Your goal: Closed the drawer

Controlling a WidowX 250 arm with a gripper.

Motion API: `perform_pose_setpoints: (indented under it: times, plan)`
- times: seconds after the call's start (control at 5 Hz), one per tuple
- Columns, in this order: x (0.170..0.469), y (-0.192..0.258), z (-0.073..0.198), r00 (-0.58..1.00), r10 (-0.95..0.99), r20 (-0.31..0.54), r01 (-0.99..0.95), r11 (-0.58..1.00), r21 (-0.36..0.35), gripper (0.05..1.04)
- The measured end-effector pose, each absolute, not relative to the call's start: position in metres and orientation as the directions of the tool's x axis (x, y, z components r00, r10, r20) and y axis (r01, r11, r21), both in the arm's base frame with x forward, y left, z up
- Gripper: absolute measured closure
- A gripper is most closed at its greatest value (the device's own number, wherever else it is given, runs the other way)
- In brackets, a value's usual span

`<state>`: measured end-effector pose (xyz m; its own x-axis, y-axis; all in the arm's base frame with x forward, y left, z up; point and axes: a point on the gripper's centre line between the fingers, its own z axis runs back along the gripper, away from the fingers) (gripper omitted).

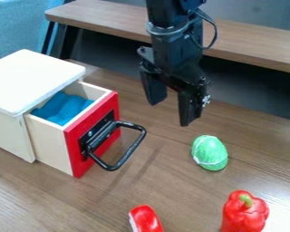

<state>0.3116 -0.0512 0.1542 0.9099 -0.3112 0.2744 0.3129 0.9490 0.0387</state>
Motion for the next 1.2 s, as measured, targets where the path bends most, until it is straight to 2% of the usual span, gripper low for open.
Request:
perform_pose_setpoints:
  times: [0.2, 0.6, 0.8, 1.2]
  plan:
    - [0.31, -0.051, 0.145, 0.919, -0.31, 0.246, 0.312, 0.95, 0.031, 0.085]
    - [0.326, -0.042, 0.108, 0.957, -0.244, 0.159, 0.25, 0.968, -0.021, 0.085]
    - [0.329, -0.03, 0.101, 0.97, -0.192, 0.151, 0.199, 0.979, -0.033, 0.085]
    - [0.319, 0.001, 0.081, 0.989, -0.095, 0.113, 0.1, 0.994, -0.044, 0.085]
